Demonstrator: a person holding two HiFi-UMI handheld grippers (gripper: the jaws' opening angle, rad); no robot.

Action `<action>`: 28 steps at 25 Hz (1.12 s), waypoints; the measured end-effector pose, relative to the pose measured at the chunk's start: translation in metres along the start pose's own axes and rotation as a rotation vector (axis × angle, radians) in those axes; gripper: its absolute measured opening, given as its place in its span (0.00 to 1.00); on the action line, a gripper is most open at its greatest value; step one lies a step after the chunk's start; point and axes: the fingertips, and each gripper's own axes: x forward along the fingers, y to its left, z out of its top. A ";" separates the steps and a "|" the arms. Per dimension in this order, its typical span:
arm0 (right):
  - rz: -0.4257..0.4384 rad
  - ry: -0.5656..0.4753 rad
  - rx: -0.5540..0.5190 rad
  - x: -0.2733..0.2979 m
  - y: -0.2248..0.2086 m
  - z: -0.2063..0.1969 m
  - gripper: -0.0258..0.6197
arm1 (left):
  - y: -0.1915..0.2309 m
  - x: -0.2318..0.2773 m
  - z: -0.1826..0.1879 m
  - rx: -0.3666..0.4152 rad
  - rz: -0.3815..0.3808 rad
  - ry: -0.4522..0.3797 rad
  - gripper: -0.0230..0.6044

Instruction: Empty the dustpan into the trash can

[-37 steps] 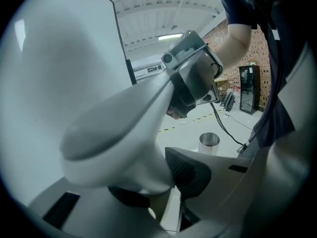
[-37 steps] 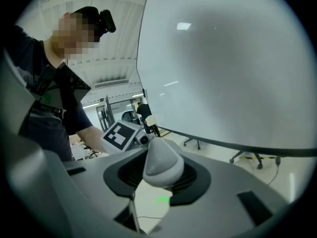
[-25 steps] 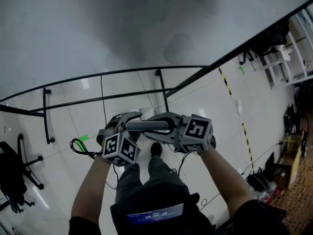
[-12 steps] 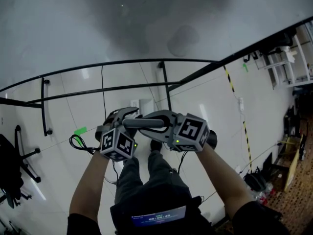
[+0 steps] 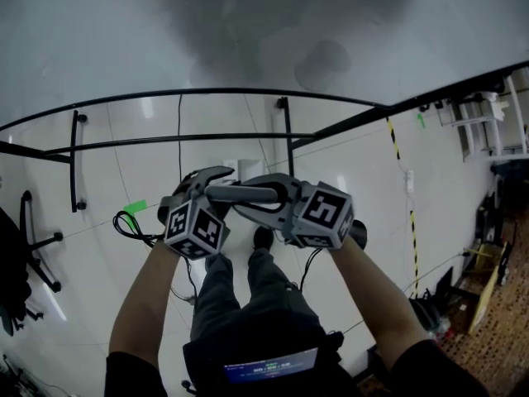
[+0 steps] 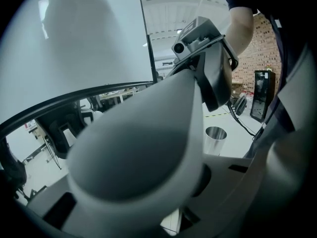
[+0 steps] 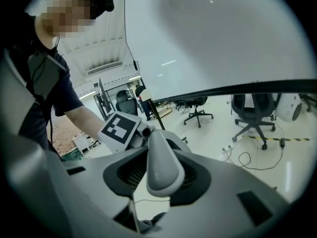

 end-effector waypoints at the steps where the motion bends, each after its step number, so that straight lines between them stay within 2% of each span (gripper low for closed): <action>1: 0.001 -0.006 -0.001 0.003 0.000 0.002 0.25 | 0.002 -0.001 -0.001 -0.002 -0.002 -0.003 0.20; 10: 0.003 -0.018 -0.019 0.023 0.003 0.009 0.25 | 0.012 -0.012 -0.014 -0.026 -0.011 -0.009 0.20; 21: -0.001 0.043 -0.064 0.036 0.003 0.012 0.27 | 0.018 -0.022 -0.018 -0.098 -0.059 -0.029 0.20; 24: -0.013 0.052 -0.089 0.037 0.002 0.015 0.29 | 0.019 -0.026 -0.016 -0.130 -0.081 -0.047 0.20; 28: -0.010 0.071 -0.108 0.035 0.001 0.017 0.33 | 0.016 -0.029 -0.016 -0.121 -0.093 -0.046 0.20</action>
